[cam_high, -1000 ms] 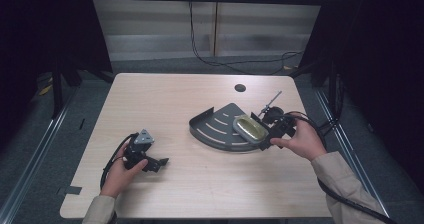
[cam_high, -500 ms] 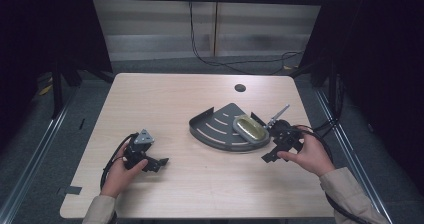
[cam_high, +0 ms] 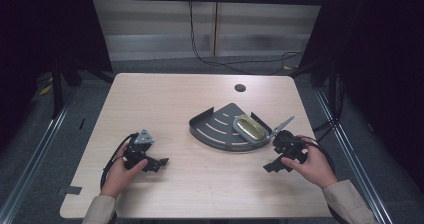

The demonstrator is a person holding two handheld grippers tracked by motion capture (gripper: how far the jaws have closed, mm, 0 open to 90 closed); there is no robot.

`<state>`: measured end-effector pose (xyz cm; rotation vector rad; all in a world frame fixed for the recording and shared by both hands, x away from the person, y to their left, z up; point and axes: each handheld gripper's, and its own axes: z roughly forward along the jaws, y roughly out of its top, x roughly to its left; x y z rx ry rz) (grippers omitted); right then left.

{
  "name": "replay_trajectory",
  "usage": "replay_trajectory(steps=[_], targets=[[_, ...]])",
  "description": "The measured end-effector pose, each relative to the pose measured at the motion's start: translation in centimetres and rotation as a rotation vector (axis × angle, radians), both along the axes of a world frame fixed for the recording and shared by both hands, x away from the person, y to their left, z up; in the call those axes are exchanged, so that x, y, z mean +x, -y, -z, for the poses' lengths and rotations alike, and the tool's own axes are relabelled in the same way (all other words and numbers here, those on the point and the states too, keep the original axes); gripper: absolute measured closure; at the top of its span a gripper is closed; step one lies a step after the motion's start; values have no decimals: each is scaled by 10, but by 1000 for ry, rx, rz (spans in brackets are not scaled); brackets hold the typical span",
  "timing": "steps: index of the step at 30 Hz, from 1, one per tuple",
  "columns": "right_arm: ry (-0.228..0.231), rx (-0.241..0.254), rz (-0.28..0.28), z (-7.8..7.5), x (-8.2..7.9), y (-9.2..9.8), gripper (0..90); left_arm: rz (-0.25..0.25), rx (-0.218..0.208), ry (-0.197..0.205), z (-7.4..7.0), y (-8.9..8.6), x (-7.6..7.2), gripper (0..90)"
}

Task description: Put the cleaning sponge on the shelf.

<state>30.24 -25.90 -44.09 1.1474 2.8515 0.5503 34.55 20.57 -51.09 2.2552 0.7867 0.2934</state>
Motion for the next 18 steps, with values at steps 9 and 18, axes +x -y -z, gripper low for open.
replay_trajectory(steps=[9, 18], targets=[[-1, 15, 2, 11, -7, 7, 149, 0, 0, 0, 0, 0, 0, 0], [-1, 26, -2, 24, -12, 14, 149, 0, 0, 0, 0, 0, 0, 0]])
